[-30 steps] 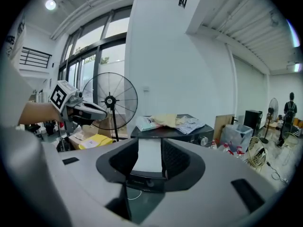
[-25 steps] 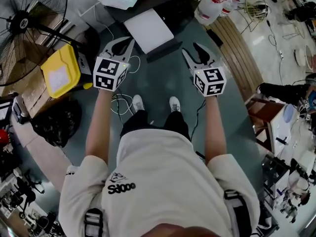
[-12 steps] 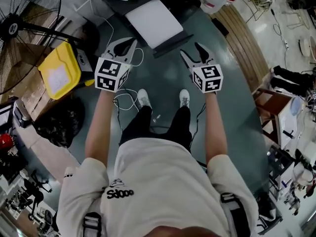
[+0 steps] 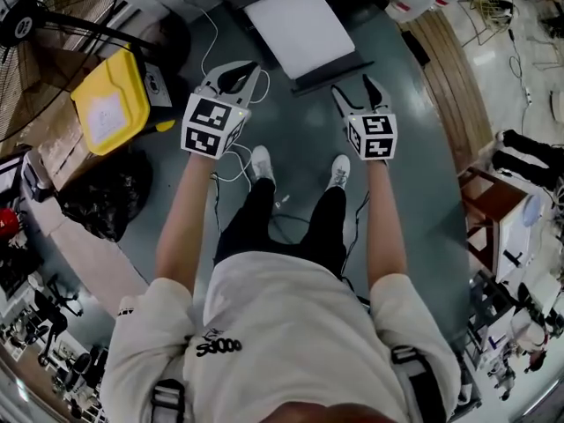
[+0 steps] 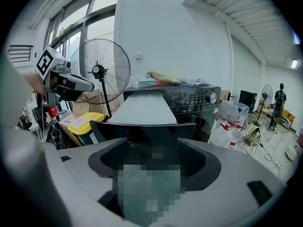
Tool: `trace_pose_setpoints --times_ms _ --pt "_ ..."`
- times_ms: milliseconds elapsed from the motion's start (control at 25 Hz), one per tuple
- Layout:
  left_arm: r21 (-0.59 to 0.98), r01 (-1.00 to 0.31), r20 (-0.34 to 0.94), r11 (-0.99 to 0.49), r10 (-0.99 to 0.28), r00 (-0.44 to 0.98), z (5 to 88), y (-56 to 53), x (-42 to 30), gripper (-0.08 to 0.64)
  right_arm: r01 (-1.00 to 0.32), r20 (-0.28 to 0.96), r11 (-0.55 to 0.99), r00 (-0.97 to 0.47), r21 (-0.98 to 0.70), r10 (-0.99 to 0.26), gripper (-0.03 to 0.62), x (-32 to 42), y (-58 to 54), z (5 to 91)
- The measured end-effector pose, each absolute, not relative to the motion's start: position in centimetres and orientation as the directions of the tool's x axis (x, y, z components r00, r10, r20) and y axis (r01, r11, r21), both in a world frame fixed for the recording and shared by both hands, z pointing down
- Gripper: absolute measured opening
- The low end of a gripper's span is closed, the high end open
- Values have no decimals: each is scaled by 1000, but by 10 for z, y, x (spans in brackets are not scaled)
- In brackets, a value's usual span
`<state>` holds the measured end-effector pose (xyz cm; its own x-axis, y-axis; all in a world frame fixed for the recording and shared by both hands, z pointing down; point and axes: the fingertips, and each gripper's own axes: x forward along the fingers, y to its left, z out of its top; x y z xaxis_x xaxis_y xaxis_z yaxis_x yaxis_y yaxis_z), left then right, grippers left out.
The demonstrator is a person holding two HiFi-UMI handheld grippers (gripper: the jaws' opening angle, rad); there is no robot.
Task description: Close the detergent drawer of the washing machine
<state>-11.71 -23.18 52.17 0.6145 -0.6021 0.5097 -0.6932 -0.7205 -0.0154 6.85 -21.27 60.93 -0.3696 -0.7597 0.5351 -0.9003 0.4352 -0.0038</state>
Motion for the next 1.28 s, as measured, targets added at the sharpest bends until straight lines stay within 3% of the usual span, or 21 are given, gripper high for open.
trace_pose_setpoints --times_ms 1280 --pt "16 -762 511 -647 -650 562 545 -275 -151 18 -860 509 508 -414 53 -755 301 44 -263 599"
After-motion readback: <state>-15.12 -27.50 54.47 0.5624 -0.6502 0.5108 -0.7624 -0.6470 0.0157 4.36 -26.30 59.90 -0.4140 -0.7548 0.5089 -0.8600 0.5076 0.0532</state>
